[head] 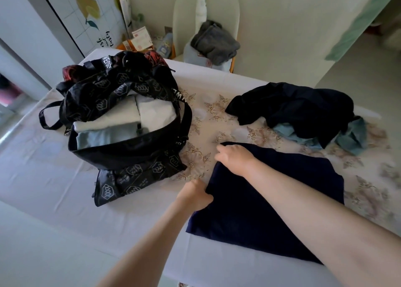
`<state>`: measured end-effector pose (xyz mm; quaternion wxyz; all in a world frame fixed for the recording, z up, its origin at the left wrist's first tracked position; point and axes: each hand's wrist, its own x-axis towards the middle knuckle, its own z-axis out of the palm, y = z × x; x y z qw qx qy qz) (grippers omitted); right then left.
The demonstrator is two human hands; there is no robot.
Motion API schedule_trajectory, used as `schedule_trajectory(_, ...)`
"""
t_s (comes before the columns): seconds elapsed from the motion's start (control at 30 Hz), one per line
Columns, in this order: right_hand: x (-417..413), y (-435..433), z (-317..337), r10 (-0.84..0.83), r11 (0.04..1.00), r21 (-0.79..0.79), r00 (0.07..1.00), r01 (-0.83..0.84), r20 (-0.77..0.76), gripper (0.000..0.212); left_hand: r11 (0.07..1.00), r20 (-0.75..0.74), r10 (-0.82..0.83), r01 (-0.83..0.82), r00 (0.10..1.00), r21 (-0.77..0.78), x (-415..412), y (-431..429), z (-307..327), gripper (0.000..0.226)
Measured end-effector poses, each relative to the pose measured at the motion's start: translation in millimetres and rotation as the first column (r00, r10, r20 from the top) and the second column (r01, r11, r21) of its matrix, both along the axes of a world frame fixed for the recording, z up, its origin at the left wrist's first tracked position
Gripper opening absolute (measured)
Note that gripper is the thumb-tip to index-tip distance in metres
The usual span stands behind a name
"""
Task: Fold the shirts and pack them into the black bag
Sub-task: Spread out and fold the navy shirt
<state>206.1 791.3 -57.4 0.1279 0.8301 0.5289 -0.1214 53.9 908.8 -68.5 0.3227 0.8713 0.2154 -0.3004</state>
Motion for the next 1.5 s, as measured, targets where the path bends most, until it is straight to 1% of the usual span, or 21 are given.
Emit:
schedule_trajectory(0.07,10,-18,9,-0.051,0.995,0.082,0.999,0.052,-0.019,0.017,0.986,-0.047,-0.166,0.165,0.985,-0.009,12,-5,17,0.027)
schedule_trajectory(0.17,19,-55,14,-0.097,0.976,0.196,0.995,0.090,0.025,0.026,0.964,-0.019,-0.261,0.260,0.965,-0.053,36,-25,46,0.036)
schedule_trajectory(0.23,23,-88,17,-0.177,0.953,0.256,0.984,0.162,0.036,0.030,0.951,-0.019,-0.265,0.258,0.964,-0.171,50,-49,59,0.039)
schedule_trajectory(0.27,23,-106,19,-0.229,0.937,0.278,0.973,0.213,0.027,0.030,0.931,-0.061,-0.241,0.213,0.969,-0.298,55,-64,62,0.042)
schedule_trajectory(0.33,19,-141,12,-0.309,0.926,0.231,0.951,0.298,0.010,0.046,0.832,-0.206,-0.249,0.101,0.946,-0.545,59,-90,63,0.048)
schedule_trajectory(0.4,6,-172,6,-0.344,0.938,0.046,0.939,0.343,0.012,0.074,0.754,-0.253,-0.312,0.076,0.916,-0.653,60,-113,56,0.044)
schedule_trajectory(0.47,-12,-195,-1,-0.475,0.879,0.032,0.879,0.476,-0.031,0.079,0.804,-0.148,-0.225,0.097,0.963,-0.587,64,-127,39,0.026)
schedule_trajectory(0.53,-31,-211,-12,-0.574,0.792,0.188,0.814,0.580,-0.092,0.064,0.898,0.083,-0.072,0.101,0.994,-0.427,70,-132,18,0.019)
schedule_trajectory(0.57,-40,-214,-19,-0.609,0.747,0.242,0.783,0.620,-0.127,0.054,0.941,0.250,-0.082,0.157,0.965,-0.300,74,-131,8,0.022)
schedule_trajectory(0.6,-49,-216,-27,-0.627,0.707,0.299,0.764,0.641,-0.155,0.045,0.957,0.409,-0.194,0.264,0.892,-0.120,78,-128,-1,0.027)
schedule_trajectory(0.67,-66,-210,-38,-0.631,0.673,0.344,0.751,0.655,-0.195,0.041,0.871,0.526,-0.488,0.425,0.696,0.246,85,-122,-14,0.033)
schedule_trajectory(0.77,-86,-198,-47,-0.631,0.725,0.199,0.752,0.659,-0.193,0.068,0.603,0.242,-0.788,0.631,0.566,0.489,98,-114,-28,0.062)
schedule_trajectory(0.83,-95,-201,-55,-0.631,0.751,0.095,0.753,0.653,-0.186,0.076,0.503,0.071,-0.836,0.707,0.545,0.497,108,-109,-32,0.081)
schedule_trajectory(0.9,-95,-210,-61,-0.605,0.774,0.129,0.784,0.621,-0.140,0.076,0.502,0.016,-0.821,0.710,0.570,0.494,122,-102,-36,0.095)
schedule_trajectory(0.97,-87,-217,-62,-0.572,0.799,0.149,0.812,0.583,-0.114,0.075,0.488,0.010,-0.822,0.697,0.569,0.526,134,-96,-35,0.100)
schedule_trajectory(1.03,-76,-222,-59,-0.553,0.810,0.140,0.821,0.570,-0.139,0.075,0.477,0.112,-0.840,0.622,0.532,0.621,141,-92,-32,0.083)
schedule_trajectory(1.1,-68,-221,-54,-0.563,0.804,0.119,0.810,0.582,-0.162,0.073,0.487,0.216,-0.844,0.531,0.491,0.694,147,-88,-32,0.063)
schedule_trajectory(1.23,-74,-204,-43,-0.602,0.752,0.226,0.785,0.619,-0.146,0.070,0.552,0.111,-0.786,0.609,0.608,0.570,160,-82,-39,0.062)
schedule_trajectory(1.33,-85,-184,-44,-0.608,0.723,0.309,0.782,0.618,-0.141,0.049,0.547,0.134,-0.791,0.593,0.597,0.591,162,-80,-40,0.059)
schedule_trajectory(1.43,-96,-170,-47,-0.664,0.693,0.217,0.726,0.688,-0.178,0.073,0.610,0.166,-0.745,0.559,0.646,0.561,156,-71,-36,0.072)
schedule_trajectory(1.5,-101,-166,-48,-0.649,0.727,0.185,0.750,0.661,-0.132,0.084,0.653,0.165,-0.696,0.520,0.699,0.550,146,-61,-30,0.075)
